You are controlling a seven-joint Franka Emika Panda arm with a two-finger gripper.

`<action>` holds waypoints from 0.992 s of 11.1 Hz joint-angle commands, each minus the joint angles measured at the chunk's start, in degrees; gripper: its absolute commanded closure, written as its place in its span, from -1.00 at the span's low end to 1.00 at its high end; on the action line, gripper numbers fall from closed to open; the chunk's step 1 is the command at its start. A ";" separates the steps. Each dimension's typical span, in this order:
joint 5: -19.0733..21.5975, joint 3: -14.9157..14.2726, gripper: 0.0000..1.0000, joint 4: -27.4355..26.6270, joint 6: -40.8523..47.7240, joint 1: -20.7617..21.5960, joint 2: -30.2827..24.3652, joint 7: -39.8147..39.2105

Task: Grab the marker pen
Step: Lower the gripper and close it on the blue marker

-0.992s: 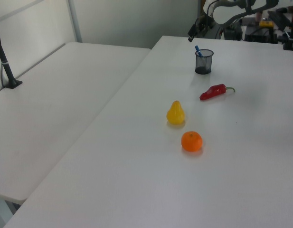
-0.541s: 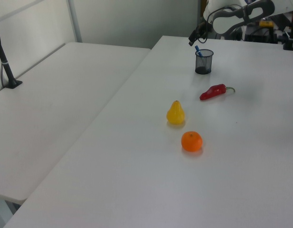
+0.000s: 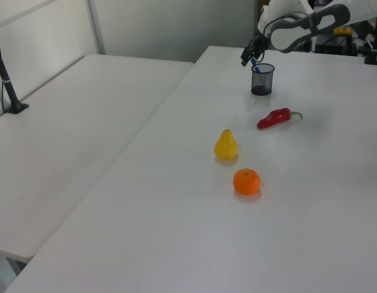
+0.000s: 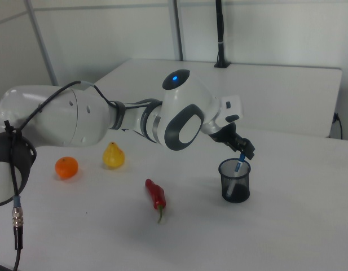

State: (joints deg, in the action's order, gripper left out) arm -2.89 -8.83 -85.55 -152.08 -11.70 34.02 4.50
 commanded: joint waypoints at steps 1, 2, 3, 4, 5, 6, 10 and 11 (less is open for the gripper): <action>-3.60 -0.22 0.27 -1.73 -1.03 0.27 -0.45 -0.37; -3.70 -0.22 0.72 -1.73 -1.03 0.27 -0.45 -0.37; -3.62 -0.22 1.00 -1.64 -1.11 0.10 -0.54 -0.37; -3.27 -0.22 1.00 -1.38 -1.20 0.01 -0.54 -0.37; -3.09 -0.22 1.00 -1.29 -1.20 0.01 -0.62 -0.37; -3.00 -0.22 1.00 -1.20 -1.29 0.01 -0.62 -0.29; 2.35 -0.22 1.00 1.60 -1.38 -0.25 -1.15 -0.28; 2.36 -0.22 1.00 2.83 -1.29 -0.25 -1.24 -0.28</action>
State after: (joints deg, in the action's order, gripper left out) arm -2.37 -8.93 -83.98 -152.42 -11.97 33.83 4.62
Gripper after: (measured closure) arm 0.833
